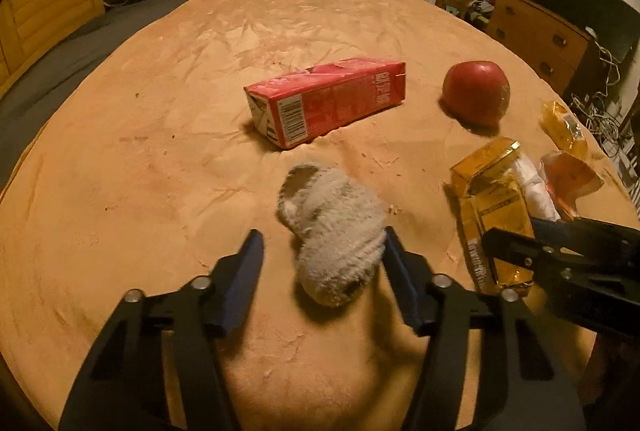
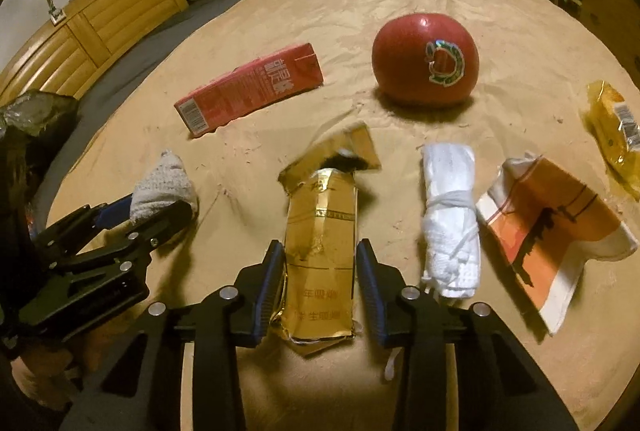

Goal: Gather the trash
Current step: 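Grasp the grey knit ball with the left tool while the right tool grasps the gold wrapper, then lift and carry the knit ball and gold wrapper with both tools to the bucket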

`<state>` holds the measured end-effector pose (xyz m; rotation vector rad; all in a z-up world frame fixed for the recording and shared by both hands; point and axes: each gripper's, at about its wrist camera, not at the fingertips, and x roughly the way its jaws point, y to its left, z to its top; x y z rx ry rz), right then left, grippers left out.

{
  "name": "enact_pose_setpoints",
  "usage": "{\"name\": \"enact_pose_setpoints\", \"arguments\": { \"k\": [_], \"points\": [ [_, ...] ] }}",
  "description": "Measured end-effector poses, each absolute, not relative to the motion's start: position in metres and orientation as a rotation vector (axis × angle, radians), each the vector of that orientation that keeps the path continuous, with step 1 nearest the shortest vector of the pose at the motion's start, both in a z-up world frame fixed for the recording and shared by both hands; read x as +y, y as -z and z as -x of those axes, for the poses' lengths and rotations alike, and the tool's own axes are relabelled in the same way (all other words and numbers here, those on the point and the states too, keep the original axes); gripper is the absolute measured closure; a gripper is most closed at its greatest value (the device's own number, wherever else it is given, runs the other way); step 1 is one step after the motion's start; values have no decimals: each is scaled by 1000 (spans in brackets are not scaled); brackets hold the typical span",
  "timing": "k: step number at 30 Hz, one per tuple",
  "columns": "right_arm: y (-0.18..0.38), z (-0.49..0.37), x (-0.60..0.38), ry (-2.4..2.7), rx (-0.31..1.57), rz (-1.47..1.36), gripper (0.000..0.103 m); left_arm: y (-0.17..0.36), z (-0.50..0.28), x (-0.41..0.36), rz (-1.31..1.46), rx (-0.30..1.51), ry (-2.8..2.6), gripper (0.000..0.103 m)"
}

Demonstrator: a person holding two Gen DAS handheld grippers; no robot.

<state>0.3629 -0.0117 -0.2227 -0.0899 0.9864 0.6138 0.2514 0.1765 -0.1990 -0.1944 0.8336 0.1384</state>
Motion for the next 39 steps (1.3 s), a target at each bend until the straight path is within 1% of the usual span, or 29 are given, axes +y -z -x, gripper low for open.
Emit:
{"name": "enact_pose_setpoints", "arguments": {
  "k": [1,2,4,5,10,15,28,35,39],
  "points": [
    [222,-363,-12,-611,978,83,66,199,-251,176,203,832,-131,62],
    [222,-362,-13,-611,970,79,68,198,-251,175,213,830,-123,68],
    [221,-359,-11,-616,956,83,72,197,-251,171,203,825,-129,71],
    [219,-356,-11,-620,945,86,72,195,-249,167,191,819,-132,71],
    [196,-333,-29,-629,859,59,73,179,-230,143,130,761,-129,71],
    [163,-291,-53,-613,738,60,73,149,-200,112,117,668,-113,71],
    [91,-177,-154,-475,432,24,71,91,-138,51,61,466,-143,71],
    [76,-131,-192,-434,332,-22,70,78,-116,36,38,381,-166,71],
    [74,-118,-204,-428,314,-36,70,74,-106,25,23,344,-170,71]
  ]
}}
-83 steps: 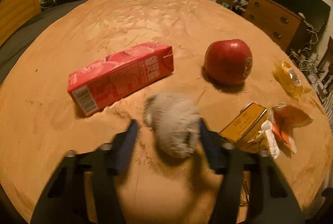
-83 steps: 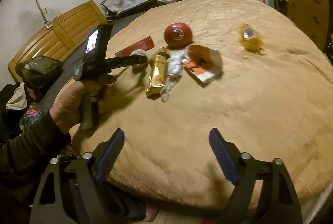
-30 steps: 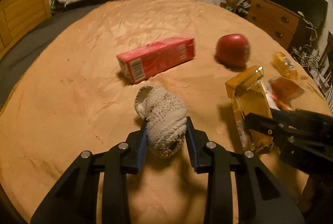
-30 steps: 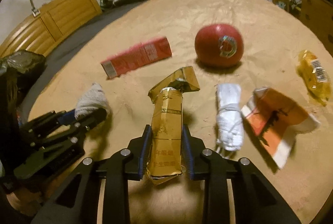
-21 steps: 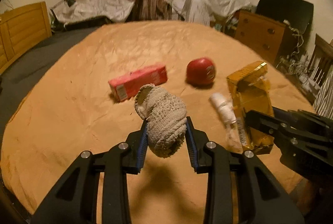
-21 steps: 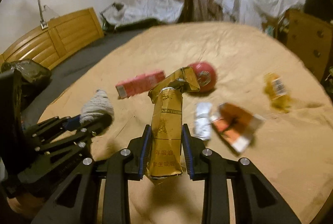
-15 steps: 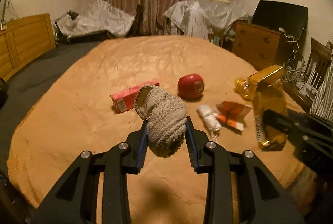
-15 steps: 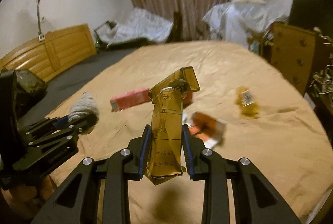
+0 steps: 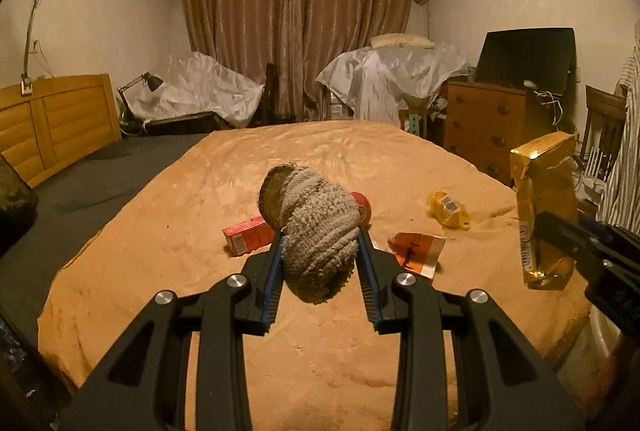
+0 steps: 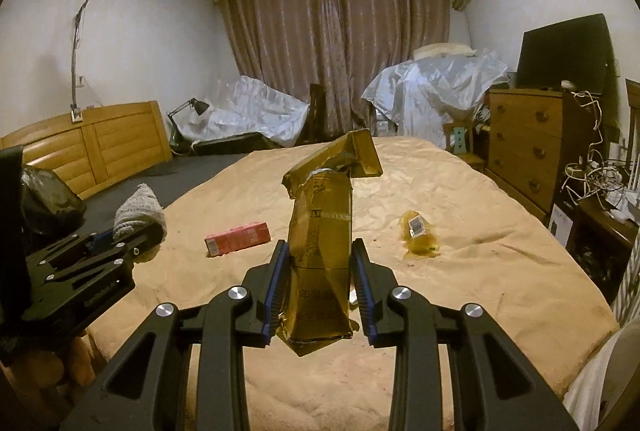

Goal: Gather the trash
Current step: 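Lift and carry the knit ball and gold wrapper with both tools to the bucket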

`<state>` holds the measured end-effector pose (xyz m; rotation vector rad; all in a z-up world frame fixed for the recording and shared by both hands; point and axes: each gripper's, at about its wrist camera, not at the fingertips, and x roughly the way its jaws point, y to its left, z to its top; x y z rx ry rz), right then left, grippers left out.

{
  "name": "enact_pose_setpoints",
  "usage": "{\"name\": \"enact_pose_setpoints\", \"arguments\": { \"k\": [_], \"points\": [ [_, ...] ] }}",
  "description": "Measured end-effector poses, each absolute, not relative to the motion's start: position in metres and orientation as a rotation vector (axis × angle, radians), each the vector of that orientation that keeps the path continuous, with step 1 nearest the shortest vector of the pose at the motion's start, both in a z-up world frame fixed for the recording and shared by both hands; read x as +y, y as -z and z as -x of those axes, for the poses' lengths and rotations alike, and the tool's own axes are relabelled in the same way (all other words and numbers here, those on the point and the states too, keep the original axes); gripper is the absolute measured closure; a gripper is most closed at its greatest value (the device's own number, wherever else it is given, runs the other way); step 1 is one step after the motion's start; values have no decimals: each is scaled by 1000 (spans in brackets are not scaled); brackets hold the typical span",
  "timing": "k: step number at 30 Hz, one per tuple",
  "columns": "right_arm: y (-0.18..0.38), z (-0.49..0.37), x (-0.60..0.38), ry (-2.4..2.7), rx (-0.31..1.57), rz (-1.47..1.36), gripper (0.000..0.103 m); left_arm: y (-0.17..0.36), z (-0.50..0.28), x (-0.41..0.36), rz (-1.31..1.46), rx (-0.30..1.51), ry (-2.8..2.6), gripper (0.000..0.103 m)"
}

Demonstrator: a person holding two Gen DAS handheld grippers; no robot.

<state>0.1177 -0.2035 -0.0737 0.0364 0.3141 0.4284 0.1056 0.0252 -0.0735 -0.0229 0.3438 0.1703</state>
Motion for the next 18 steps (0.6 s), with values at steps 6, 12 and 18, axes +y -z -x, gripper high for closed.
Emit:
{"name": "enact_pose_setpoints", "arguments": {
  "k": [6,12,18],
  "points": [
    [74,-110,-208,-429,305,-49,70,70,-101,14,17,324,-159,71],
    [73,-112,-209,-427,306,-51,70,68,-100,9,13,328,-143,71],
    [69,-112,-216,-423,326,-51,70,65,-101,11,13,338,-106,71]
  ]
}}
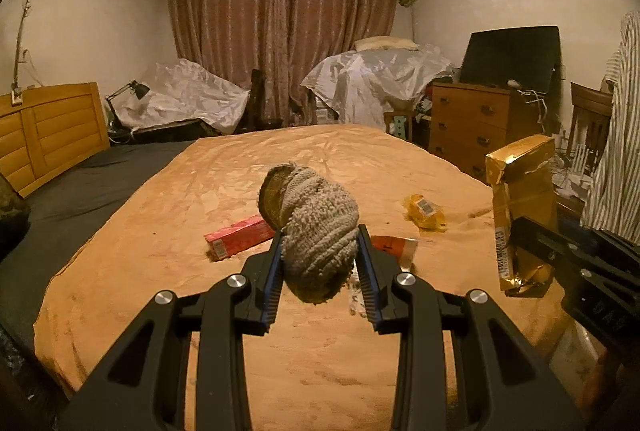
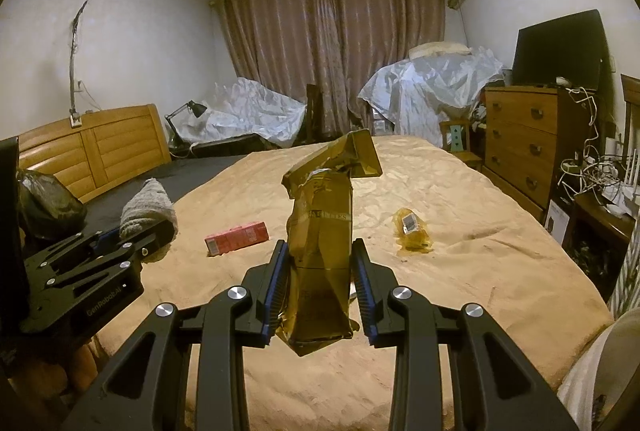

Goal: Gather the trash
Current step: 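Lift and carry the knit ball and gold wrapper with both tools to the bucket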

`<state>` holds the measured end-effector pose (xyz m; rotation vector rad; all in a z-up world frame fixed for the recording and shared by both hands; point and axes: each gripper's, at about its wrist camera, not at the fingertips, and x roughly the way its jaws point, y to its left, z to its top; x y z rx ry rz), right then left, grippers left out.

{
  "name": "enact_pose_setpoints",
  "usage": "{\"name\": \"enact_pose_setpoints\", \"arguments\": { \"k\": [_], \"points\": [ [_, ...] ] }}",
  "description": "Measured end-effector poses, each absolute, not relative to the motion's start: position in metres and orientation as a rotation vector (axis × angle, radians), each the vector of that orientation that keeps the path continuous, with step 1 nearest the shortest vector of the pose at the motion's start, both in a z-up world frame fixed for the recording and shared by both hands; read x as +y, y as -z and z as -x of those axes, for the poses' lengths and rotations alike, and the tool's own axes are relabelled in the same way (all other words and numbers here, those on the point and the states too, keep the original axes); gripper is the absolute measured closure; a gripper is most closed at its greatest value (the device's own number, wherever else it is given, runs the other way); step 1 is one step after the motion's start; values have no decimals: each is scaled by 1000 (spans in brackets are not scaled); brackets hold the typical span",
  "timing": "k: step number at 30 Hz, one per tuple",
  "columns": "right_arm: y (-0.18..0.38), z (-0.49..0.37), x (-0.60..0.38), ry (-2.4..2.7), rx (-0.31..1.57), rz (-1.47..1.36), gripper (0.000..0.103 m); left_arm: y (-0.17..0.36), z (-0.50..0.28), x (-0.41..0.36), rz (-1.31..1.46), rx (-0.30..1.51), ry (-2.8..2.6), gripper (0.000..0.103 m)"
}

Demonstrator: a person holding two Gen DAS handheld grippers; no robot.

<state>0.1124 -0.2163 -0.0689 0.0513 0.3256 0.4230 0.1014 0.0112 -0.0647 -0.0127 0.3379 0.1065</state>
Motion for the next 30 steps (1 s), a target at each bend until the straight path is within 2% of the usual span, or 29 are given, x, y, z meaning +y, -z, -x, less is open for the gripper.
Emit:
{"name": "enact_pose_setpoints", "arguments": {
  "k": [9,30],
  "points": [
    [51,-100,-260,-356,356,-54,70,57,-111,-28,6,353,12,71],
    [24,-37,-504,-55,440,-107,70,51,-116,-207,-80,390,400,69]
  ]
}}
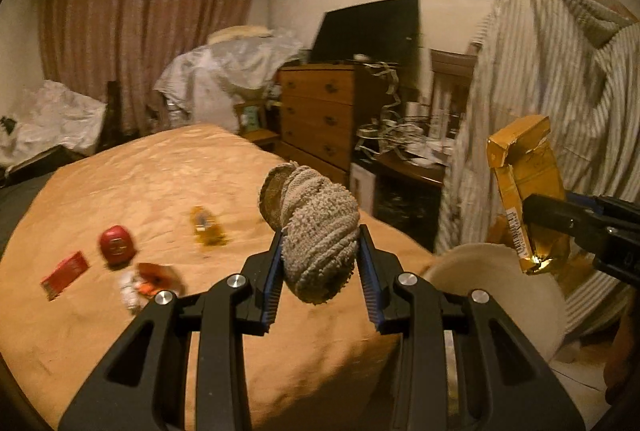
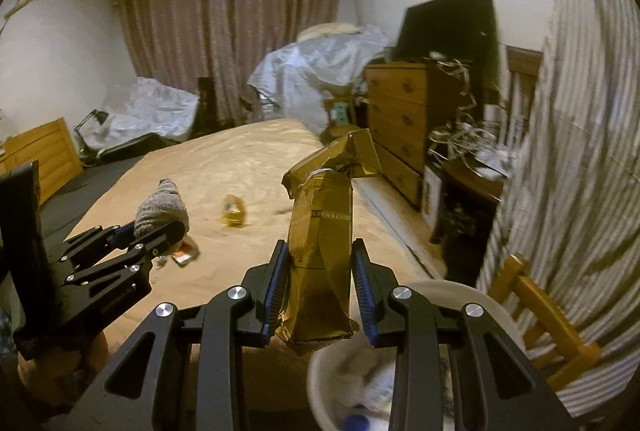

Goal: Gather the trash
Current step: 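Lift and carry the knit ball and gold wrapper with both tools to the bucket, then open both tools over the bucket to drop the ball and wrapper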

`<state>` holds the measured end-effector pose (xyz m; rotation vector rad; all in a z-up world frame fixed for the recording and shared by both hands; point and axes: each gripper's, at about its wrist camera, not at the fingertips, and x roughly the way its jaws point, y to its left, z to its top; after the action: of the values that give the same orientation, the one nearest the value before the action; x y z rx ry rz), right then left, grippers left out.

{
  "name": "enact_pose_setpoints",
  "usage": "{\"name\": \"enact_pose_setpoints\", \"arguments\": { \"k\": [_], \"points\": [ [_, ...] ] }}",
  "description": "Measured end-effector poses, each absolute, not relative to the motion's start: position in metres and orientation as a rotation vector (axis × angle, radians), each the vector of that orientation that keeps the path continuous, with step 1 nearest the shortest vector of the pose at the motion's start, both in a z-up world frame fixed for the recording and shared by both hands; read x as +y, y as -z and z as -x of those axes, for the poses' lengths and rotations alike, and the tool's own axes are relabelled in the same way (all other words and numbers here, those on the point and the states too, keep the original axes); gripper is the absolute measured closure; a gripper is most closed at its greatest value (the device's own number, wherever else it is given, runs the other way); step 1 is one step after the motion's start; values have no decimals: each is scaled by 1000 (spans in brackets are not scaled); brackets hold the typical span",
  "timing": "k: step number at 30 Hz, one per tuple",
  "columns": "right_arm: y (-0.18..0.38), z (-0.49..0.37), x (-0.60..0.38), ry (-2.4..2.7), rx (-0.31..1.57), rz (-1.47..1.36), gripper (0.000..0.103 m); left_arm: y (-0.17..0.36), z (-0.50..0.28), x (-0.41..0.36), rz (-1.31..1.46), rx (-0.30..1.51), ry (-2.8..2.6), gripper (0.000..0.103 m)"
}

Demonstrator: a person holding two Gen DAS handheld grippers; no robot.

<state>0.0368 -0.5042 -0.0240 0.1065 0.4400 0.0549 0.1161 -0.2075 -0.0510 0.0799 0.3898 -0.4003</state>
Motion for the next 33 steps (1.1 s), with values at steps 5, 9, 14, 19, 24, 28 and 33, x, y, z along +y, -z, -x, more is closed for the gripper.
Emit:
{"name": "enact_pose_setpoints", "arguments": {
  "k": [5,9,14,19,24,28,33],
  "points": [
    [31,-32,-565,-3,517,-130,70,52,-119,-254,-106,420,495,69],
    [42,-37,-602,18,626,-126,70,60,-121,-290,-131,492,586,69],
    [56,-67,-643,16,808,-121,70,77,-132,-332,-200,608,675,69],
    [68,-95,-657,-17,969,-129,69,93,-147,-359,-252,735,734,69],
    [83,-106,-665,-38,1064,-155,70,108,-154,-375,-310,820,784,69],
    [96,-108,-667,-42,1098,-165,69,117,-158,-378,-330,868,796,69],
    [107,-107,-666,-43,1115,-163,69,120,-160,-378,-342,876,783,69]
  ]
}}
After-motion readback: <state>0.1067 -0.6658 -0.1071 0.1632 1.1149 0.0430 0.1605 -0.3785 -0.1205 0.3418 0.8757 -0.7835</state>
